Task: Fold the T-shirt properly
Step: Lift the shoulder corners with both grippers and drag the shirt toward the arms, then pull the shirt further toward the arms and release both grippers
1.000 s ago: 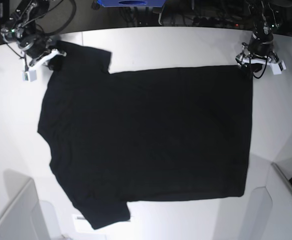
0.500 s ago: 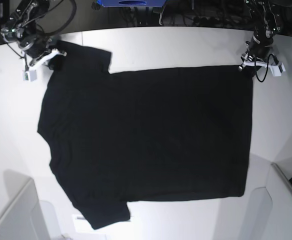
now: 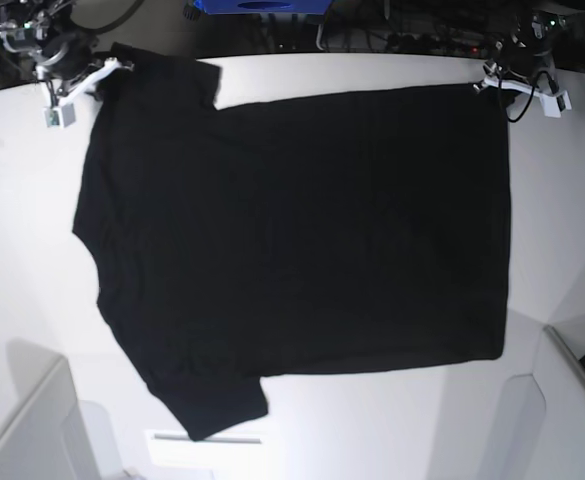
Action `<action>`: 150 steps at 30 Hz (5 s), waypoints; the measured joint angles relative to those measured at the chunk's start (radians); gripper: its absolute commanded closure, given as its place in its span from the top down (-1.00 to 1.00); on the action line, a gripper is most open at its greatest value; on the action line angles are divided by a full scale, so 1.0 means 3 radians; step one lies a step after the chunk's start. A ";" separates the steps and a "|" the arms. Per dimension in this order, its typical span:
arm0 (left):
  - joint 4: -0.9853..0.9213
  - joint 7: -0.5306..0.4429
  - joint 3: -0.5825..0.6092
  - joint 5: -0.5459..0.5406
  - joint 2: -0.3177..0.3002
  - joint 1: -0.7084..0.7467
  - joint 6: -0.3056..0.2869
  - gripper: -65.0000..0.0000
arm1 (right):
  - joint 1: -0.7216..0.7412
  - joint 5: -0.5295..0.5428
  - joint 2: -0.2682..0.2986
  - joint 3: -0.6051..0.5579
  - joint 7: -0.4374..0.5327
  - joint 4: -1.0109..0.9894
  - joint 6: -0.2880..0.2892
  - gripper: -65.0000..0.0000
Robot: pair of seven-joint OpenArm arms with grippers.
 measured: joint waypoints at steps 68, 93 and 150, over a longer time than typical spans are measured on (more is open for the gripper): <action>-0.0308 0.0931 -0.0333 0.0469 0.0081 -0.2070 0.0287 -1.00 | 0.2726 -0.0037 0.0546 -0.0790 0.0013 -0.2005 -0.0879 -1.00; 0.0065 0.0930 -0.1052 0.0191 0.0333 -0.1481 0.0334 0.52 | 0.1472 -0.0031 -0.0081 -0.0083 0.0001 0.0100 -0.0908 0.04; -0.0342 0.0783 -0.0303 0.0025 -0.0149 -0.0640 0.0212 -1.00 | 0.0407 0.0009 -0.0178 0.0376 -0.0080 -0.0024 -0.1073 -1.00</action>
